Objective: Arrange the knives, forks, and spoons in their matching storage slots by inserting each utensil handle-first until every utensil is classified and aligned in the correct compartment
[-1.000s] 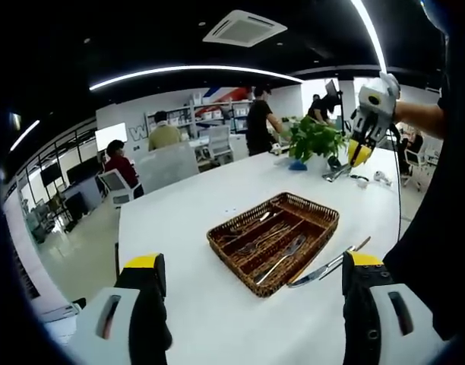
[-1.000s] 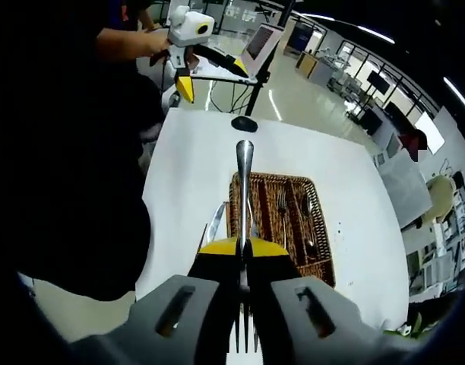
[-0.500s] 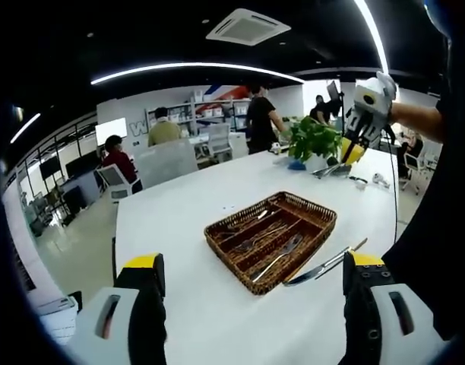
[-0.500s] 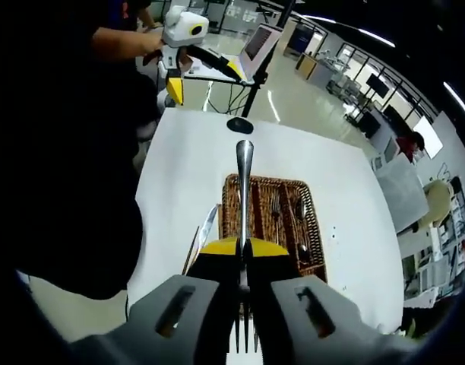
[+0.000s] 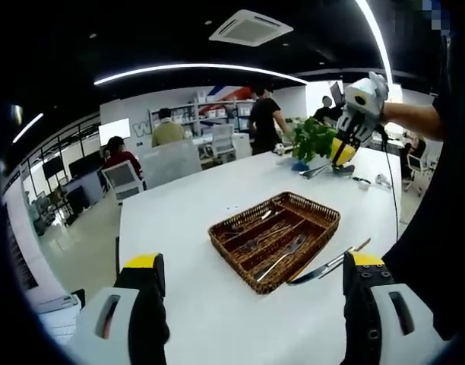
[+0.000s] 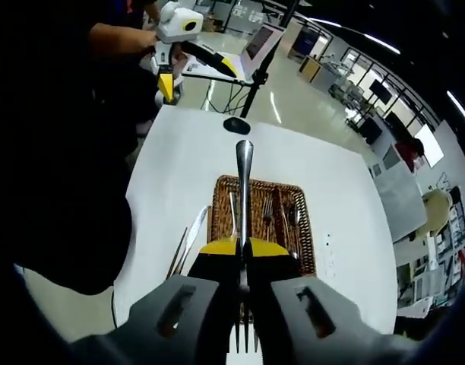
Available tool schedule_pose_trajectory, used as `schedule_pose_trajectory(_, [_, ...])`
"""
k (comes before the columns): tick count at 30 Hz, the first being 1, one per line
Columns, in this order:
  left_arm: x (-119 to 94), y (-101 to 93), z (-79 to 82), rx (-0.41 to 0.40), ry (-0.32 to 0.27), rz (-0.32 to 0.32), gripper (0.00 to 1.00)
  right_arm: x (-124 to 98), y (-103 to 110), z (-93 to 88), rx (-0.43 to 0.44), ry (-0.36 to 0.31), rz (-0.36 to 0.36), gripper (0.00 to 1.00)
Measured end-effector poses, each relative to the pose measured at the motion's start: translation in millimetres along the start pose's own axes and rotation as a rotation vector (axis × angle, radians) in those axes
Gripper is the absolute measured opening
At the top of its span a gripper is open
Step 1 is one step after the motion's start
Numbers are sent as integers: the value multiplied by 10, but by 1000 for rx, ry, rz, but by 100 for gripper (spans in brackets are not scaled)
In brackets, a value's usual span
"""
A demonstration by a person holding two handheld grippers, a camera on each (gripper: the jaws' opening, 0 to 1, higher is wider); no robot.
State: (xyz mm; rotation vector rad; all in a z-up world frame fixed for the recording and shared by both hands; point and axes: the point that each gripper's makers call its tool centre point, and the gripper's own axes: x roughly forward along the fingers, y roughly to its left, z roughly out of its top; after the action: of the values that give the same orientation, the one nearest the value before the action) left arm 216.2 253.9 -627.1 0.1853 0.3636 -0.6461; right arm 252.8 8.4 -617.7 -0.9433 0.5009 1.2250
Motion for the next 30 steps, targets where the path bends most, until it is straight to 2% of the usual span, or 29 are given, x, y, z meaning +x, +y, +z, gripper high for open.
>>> schedule_pose_trajectory(5, [-24,15,-33,-9,6,1,99,73,-67,-30,-2,6,1,0])
schedule_pose_trajectory(17, [-60,33,-43,-8,9,2,99,213,-447,-28,-13,8,-32,0])
schedule_pose_trajectory(24, [-117,67,-71,-17,18,13,99,302,-578,-28,-25,7,-33,0])
schedule_pose_trajectory(30, [-153,84,-75,-21,22,23,99,462,-723,-78,-28,13,-30,0])
